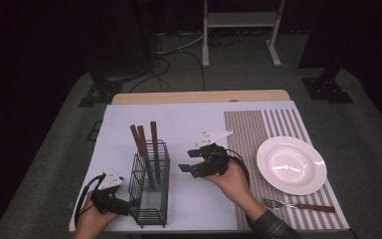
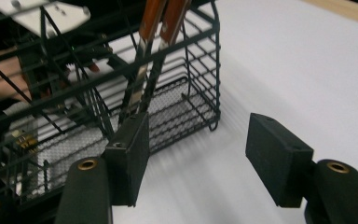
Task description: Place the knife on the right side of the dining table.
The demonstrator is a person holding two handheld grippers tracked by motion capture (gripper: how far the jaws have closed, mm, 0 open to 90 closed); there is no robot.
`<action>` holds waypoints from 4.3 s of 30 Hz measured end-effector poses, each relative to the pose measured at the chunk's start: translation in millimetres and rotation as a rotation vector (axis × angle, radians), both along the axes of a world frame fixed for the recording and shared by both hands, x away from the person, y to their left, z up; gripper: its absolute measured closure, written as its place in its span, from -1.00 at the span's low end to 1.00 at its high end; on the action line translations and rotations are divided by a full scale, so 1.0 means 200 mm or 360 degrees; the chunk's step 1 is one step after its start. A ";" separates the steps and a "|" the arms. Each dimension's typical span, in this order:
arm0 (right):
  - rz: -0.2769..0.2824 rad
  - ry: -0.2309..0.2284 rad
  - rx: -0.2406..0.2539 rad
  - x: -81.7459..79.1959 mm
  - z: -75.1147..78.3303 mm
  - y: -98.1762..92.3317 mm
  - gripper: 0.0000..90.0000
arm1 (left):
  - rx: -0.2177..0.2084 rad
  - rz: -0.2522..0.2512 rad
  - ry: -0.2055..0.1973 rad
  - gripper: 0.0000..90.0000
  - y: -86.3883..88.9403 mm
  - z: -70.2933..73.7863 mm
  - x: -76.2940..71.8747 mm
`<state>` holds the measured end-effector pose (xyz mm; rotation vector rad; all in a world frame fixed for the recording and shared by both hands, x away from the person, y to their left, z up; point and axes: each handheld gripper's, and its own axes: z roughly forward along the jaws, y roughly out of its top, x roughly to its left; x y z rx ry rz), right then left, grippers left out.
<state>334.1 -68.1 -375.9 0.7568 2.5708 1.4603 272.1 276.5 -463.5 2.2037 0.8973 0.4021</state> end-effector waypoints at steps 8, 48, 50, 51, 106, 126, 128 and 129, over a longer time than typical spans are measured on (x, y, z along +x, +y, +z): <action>-0.0005 -0.0037 0.0065 0.04 0.08 0.01 -0.12 | 0.0002 -0.0001 0.0002 -1.00 0.00 0.00 0.00; 0.0016 -0.0015 0.0246 0.26 0.18 0.30 -0.13 | 0.0005 -0.0004 -0.0005 -1.00 0.00 0.00 0.00; 0.0020 -0.0020 0.0249 0.27 0.18 0.32 -0.12 | 0.0004 -0.0003 -0.0005 -1.00 0.00 0.00 0.00; 0.0020 -0.0020 0.0249 0.27 0.18 0.32 -0.12 | 0.0006 -0.0005 -0.0003 -1.00 0.00 0.00 0.00; 0.0168 -0.0028 0.0497 0.17 0.28 0.34 0.69 | 0.0003 -0.0005 0.0000 -1.00 0.00 0.00 0.00; 0.0185 -0.0115 0.0537 0.13 0.39 0.34 0.74 | -0.0001 -0.0004 0.0004 -1.00 0.00 0.00 0.00; 0.0184 -0.0124 0.0541 0.13 0.40 0.34 0.74 | -0.0003 -0.0004 0.0005 -1.00 0.00 0.00 0.00; 0.0185 -0.0139 0.0553 0.13 0.43 0.33 0.74 | -0.0004 -0.0004 0.0005 -1.00 0.00 0.00 0.00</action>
